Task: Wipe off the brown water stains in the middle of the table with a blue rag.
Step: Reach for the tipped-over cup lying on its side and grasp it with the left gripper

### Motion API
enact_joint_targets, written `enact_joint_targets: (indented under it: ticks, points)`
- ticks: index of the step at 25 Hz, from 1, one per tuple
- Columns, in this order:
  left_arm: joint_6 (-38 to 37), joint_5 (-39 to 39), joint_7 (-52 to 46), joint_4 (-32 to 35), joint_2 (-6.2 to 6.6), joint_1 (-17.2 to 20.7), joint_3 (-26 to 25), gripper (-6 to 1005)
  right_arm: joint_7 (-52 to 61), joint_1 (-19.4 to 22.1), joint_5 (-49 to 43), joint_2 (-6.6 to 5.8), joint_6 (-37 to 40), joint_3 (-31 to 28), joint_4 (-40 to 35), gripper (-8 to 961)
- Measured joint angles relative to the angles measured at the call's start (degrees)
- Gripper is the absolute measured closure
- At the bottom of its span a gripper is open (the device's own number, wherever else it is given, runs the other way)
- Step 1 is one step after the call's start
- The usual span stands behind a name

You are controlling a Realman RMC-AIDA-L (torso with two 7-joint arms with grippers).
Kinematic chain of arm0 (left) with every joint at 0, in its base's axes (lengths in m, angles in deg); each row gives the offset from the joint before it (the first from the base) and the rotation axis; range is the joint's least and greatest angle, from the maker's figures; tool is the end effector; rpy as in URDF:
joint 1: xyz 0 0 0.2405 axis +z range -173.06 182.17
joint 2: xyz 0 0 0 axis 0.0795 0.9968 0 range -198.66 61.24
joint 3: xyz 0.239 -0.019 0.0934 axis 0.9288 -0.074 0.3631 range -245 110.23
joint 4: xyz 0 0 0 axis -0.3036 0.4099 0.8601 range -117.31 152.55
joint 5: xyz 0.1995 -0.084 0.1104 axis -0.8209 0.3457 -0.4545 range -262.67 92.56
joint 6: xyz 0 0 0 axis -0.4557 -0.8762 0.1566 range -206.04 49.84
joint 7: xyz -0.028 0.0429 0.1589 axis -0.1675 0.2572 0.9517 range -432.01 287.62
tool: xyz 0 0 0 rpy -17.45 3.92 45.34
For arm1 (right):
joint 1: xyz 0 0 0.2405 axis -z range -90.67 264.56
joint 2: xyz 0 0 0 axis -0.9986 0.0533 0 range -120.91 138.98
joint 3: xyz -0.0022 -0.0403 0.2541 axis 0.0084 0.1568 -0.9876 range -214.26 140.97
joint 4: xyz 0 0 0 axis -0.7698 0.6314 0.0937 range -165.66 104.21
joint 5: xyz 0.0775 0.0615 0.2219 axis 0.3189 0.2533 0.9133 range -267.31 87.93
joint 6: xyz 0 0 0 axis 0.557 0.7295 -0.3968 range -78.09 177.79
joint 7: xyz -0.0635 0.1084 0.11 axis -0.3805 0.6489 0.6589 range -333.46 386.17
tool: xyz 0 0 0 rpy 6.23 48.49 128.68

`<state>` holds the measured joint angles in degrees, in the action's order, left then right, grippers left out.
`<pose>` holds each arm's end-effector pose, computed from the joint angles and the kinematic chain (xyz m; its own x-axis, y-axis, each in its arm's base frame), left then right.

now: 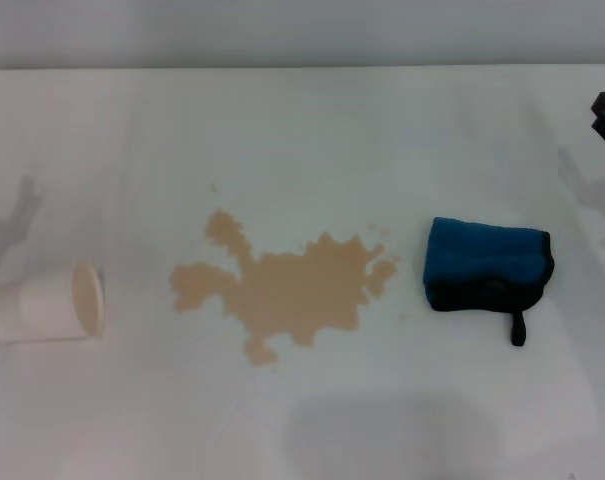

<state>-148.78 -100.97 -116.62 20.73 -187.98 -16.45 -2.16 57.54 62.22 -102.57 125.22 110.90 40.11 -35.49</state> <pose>-0.3985 0.3354 0.0002 0.2742 -0.0070 0.9616 0.9608 -0.0409 -0.2743 0.3940 0.3706 -0.0039 0.5862 -0.1139 -0.8021 -0.8092 -0.1311 -0.5727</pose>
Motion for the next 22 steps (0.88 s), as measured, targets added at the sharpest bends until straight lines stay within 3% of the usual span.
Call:
enact_joint_targets:
  ticks: [10,22]
  points:
    - [0.24,-1.83,1.57,-0.83,-0.24,-0.71,0.08,130,-0.98,-0.41,0.89,0.0,-5.41,0.16,-0.35,117]
    - [-0.09,-1.42,1.52,-1.1,-0.39,-0.27,-0.28,137,-1.35,-0.29,0.35,-0.15,-1.15,0.48,-0.61,118]
